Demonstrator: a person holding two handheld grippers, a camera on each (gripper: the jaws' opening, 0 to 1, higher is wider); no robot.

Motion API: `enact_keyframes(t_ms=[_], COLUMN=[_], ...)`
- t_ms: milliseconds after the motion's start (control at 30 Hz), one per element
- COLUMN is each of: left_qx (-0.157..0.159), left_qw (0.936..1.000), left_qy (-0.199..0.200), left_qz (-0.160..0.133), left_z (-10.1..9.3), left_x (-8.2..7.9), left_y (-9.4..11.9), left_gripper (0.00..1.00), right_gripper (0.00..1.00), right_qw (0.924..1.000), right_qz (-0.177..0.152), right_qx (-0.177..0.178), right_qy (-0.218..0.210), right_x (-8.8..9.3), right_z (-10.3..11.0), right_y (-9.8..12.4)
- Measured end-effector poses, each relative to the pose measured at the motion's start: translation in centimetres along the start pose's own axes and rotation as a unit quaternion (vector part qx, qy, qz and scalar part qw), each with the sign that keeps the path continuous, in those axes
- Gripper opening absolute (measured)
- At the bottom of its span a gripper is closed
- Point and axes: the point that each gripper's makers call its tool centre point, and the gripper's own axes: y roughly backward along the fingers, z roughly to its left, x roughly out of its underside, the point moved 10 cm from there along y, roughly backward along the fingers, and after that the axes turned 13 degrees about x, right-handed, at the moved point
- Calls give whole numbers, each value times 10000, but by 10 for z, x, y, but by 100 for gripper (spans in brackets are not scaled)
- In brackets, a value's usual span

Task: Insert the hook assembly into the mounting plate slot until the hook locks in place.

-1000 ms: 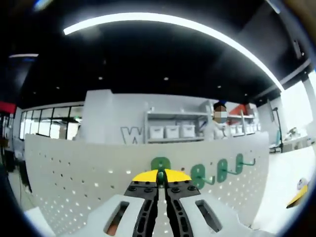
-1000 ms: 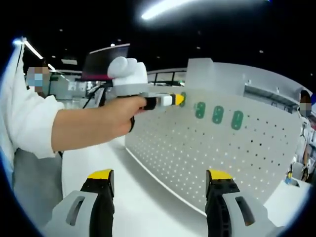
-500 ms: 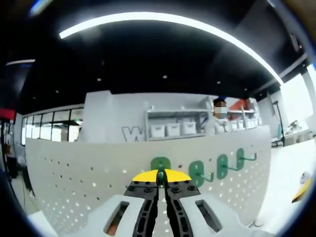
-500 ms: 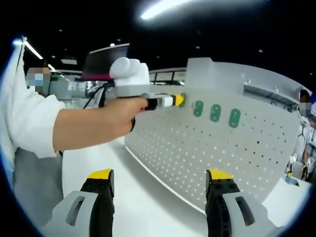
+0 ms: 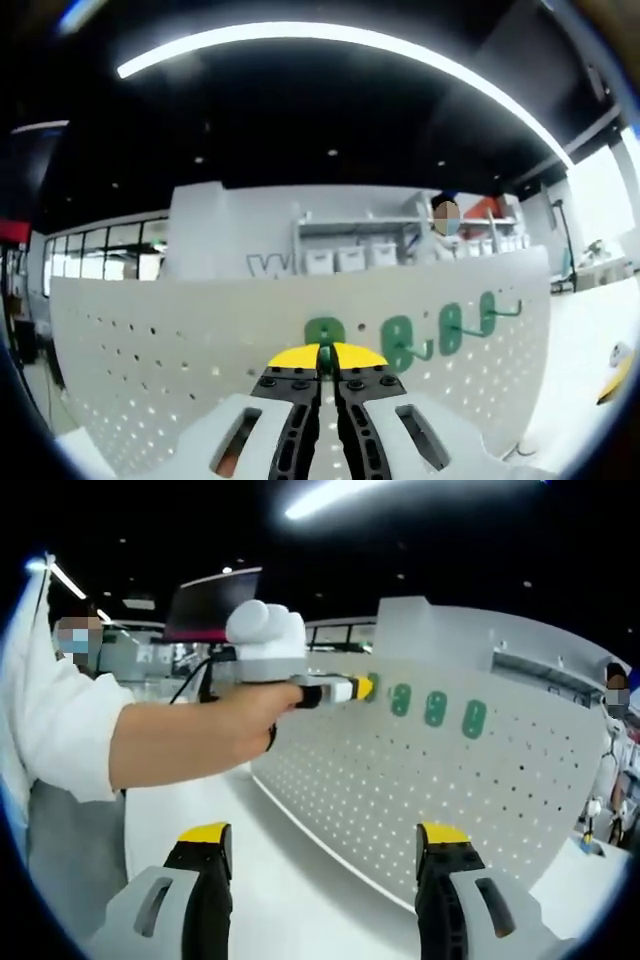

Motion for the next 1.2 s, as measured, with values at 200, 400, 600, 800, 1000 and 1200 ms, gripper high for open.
enact_keyframes(t_ms=[200, 400, 600, 800, 1000, 1200], left_qx=[-24, -34, -94, -190, -243, -264], left_qw=[10000, 9998, 9988, 9963, 9945, 9932], left_qy=[-44, -193, -474, -798, -948, -1055], left_qz=[-25, -15, 66, 246, 366, 411], left_z=[0, 0, -3, -6, -6, -7], left_x=[1, 2, 2, 0, 0, 1], left_y=[-2, -6, -7, -9, -9, -10], left_gripper=[3, 4, 4, 4, 4, 4], right_gripper=[75, 74, 74, 73, 73, 73], right_qw=[10000, 9999, 9999, 9999, 9998, 9998], right_qz=[75, 101, 97, 124, 125, 136], right_qx=[13, 25, 34, 30, 59, 91], right_qy=[10, -8, -63, -94, -106, -96], right_x=[4, 6, 7, 9, 9, 9], right_z=[-2, -2, -3, -2, -3, -3], right_y=[2, 1, 1, 1, 1, 4])
